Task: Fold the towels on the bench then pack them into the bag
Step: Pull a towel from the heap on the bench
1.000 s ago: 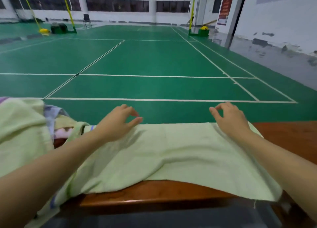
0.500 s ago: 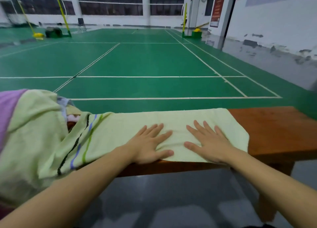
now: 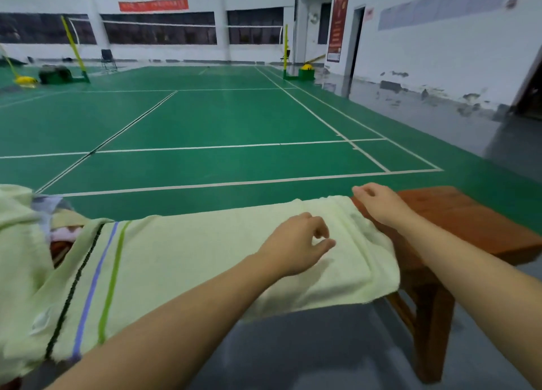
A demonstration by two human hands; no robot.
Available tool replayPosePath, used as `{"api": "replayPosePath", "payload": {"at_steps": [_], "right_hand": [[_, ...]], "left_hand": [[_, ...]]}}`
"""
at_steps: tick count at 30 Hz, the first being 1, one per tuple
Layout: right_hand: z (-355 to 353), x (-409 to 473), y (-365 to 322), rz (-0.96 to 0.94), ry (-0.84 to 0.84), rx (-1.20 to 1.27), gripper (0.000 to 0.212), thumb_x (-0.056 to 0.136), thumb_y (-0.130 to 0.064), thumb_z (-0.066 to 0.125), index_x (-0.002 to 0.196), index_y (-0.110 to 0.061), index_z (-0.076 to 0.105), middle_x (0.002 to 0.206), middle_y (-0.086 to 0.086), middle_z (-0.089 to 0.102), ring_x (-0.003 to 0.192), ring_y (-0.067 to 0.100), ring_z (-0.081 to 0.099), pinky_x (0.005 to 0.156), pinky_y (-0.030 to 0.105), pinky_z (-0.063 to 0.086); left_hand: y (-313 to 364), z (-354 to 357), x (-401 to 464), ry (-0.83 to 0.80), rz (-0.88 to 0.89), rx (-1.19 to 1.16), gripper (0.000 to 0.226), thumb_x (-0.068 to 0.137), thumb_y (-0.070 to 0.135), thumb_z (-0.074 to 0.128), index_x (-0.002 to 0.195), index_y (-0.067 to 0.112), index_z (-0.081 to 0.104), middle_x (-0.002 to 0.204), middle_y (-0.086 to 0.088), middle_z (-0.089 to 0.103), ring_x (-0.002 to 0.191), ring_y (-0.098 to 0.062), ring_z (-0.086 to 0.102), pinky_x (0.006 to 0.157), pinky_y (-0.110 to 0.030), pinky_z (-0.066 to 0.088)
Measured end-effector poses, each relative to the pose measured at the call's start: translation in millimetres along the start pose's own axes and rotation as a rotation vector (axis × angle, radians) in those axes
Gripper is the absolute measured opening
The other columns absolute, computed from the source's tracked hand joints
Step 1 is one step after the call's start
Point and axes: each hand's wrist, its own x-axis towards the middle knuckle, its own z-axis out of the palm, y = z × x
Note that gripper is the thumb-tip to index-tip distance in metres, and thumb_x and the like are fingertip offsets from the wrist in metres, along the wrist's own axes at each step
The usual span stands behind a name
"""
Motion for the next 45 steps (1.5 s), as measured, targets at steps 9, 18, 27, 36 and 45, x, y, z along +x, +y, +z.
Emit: {"api": "replayPosePath", "payload": {"at_steps": [9, 18, 27, 36, 45], "right_hand": [[48.8, 127.4, 20.5, 0.242, -0.329, -0.448, 0.081, 0.092, -0.077, 0.031, 0.143, -0.019, 0.054, 0.156, 0.012, 0.043, 0.143, 0.040, 0.038, 0.118, 0.056, 0.026], [50.0, 146.2, 8.1, 0.134, -0.254, 0.057, 0.046, 0.077, -0.056, 0.082, 0.094, -0.013, 0.078, 0.095, 0.001, 0.071, 0.087, 0.020, 0.065, 0.079, 0.032, 0.050], [24.1, 119.0, 22.3, 0.202, -0.050, 0.565, 0.037, 0.093, -0.041, 0.071, 0.111, -0.009, 0.069, 0.099, 0.011, 0.075, 0.095, 0.034, 0.071, 0.090, 0.047, 0.058], [12.0, 93.7, 33.4, 0.192, -0.042, 0.578, 0.023, 0.102, -0.002, 0.053, 0.094, -0.021, 0.065, 0.108, 0.020, 0.068, 0.083, 0.028, 0.063, 0.070, 0.038, 0.053], [12.8, 87.1, 44.3, 0.236, -0.137, 0.581, 0.031, 0.098, -0.013, 0.063, 0.129, -0.015, 0.066, 0.119, 0.009, 0.066, 0.107, 0.026, 0.064, 0.099, 0.048, 0.054]], "left_hand": [[27.8, 57.9, 118.4, -0.112, -0.242, -0.065, 0.037, 0.080, 0.055, 0.076, 0.077, 0.023, 0.058, 0.072, 0.004, 0.059, 0.071, -0.019, 0.057, 0.061, -0.032, 0.045], [26.3, 55.7, 147.5, -0.372, -0.320, -0.082, 0.011, 0.088, 0.017, 0.064, 0.087, 0.007, 0.070, 0.075, -0.008, 0.074, 0.068, -0.024, 0.073, 0.073, -0.037, 0.061], [32.0, 51.2, 114.1, -0.146, -0.419, -0.539, 0.028, 0.093, 0.027, 0.059, 0.095, 0.003, 0.072, 0.097, -0.016, 0.074, 0.094, -0.033, 0.070, 0.089, -0.043, 0.058], [49.9, 64.0, 98.4, -0.128, -0.379, -0.561, 0.024, 0.097, 0.013, 0.044, 0.104, 0.023, 0.065, 0.112, -0.007, 0.063, 0.102, -0.026, 0.063, 0.095, -0.040, 0.055], [84.5, 87.8, 102.8, -0.090, -0.310, -0.126, 0.041, 0.081, 0.055, 0.078, 0.090, 0.015, 0.068, 0.085, -0.002, 0.069, 0.078, -0.020, 0.064, 0.070, -0.035, 0.055]]}}
